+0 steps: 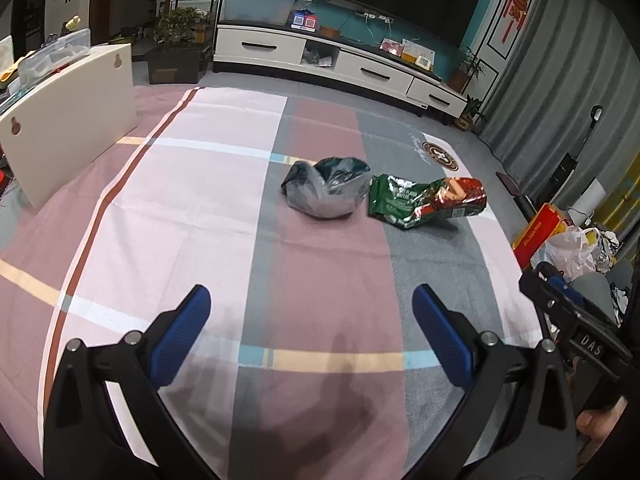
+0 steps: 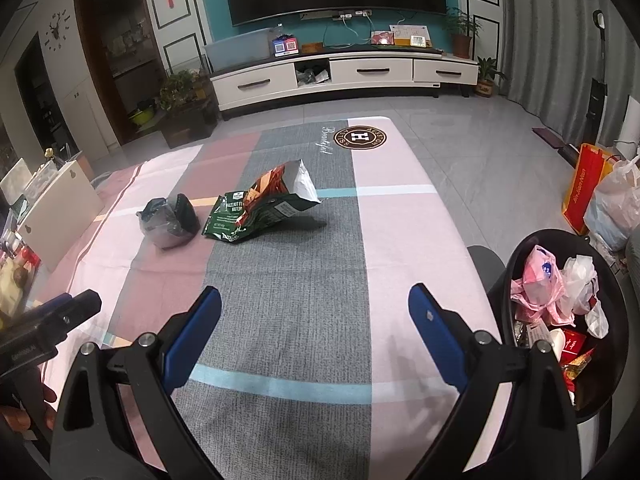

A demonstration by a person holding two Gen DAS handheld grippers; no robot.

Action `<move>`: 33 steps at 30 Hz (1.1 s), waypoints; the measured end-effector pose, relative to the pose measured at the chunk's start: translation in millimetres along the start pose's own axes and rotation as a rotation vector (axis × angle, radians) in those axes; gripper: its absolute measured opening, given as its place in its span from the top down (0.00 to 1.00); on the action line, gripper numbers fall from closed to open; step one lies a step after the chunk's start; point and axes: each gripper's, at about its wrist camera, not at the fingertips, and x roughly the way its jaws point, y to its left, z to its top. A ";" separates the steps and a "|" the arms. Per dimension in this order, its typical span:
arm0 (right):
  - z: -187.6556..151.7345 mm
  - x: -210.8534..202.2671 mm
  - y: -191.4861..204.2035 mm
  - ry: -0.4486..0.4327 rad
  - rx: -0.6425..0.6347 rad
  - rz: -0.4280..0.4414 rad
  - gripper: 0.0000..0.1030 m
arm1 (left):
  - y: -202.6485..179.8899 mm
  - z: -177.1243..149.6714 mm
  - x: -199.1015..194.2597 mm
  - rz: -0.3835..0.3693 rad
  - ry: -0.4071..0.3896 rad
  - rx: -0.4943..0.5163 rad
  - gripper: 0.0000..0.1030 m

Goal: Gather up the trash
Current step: 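Move both open tools toward the grey bag and green chip bag, then grasp the grey bag with the left tool while the right tool grasps the green chip bag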

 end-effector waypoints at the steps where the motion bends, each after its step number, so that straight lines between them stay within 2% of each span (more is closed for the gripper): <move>1: 1.5 1.1 -1.1 0.002 0.010 0.015 0.10 | -1.7 3.6 1.4 -0.007 -0.007 0.003 0.03; 6: 17.3 15.3 -10.0 0.015 0.121 0.104 0.10 | -8.5 27.7 20.3 -0.037 -0.002 0.011 0.03; 12: 39.8 44.3 -4.9 0.033 0.223 0.189 0.10 | -5.5 62.7 55.2 -0.076 0.030 -0.064 0.03; 16: 53.6 73.3 -6.2 0.068 0.335 0.211 0.10 | -4.2 76.7 75.9 -0.067 0.031 -0.093 0.03; 21: 61.8 100.3 -8.0 0.087 0.416 0.213 0.10 | -5.2 85.0 105.1 -0.082 0.074 -0.111 0.03; 23: 64.9 102.5 -7.3 0.075 0.423 0.220 0.10 | -6.1 86.9 111.4 -0.070 0.069 -0.109 0.08; 24: 66.5 104.1 -6.6 0.070 0.428 0.226 0.15 | -6.5 87.5 114.3 -0.070 0.072 -0.110 0.13; 25: 67.3 107.0 -6.1 0.080 0.434 0.229 0.19 | -7.1 87.9 117.3 -0.067 0.079 -0.109 0.27; 26: 67.0 111.9 -6.9 0.103 0.453 0.248 0.29 | -8.0 88.8 119.0 -0.060 0.082 -0.102 0.29; 27: 66.1 117.7 -8.3 0.130 0.477 0.265 0.44 | -10.0 89.4 119.6 -0.053 0.079 -0.088 0.29; 30: 64.4 123.4 -11.2 0.149 0.518 0.283 0.62 | -12.7 90.0 118.3 -0.060 0.078 -0.071 0.42; 31: 64.4 121.0 -10.3 0.142 0.507 0.274 0.64 | -13.1 90.0 116.2 -0.071 0.073 -0.068 0.50; 32: 64.4 117.9 -9.1 0.134 0.496 0.277 0.75 | -13.1 90.0 113.7 -0.080 0.068 -0.065 0.56; 33: 64.0 115.4 -9.0 0.131 0.493 0.278 0.81 | -13.4 90.1 111.3 -0.080 0.064 -0.062 0.58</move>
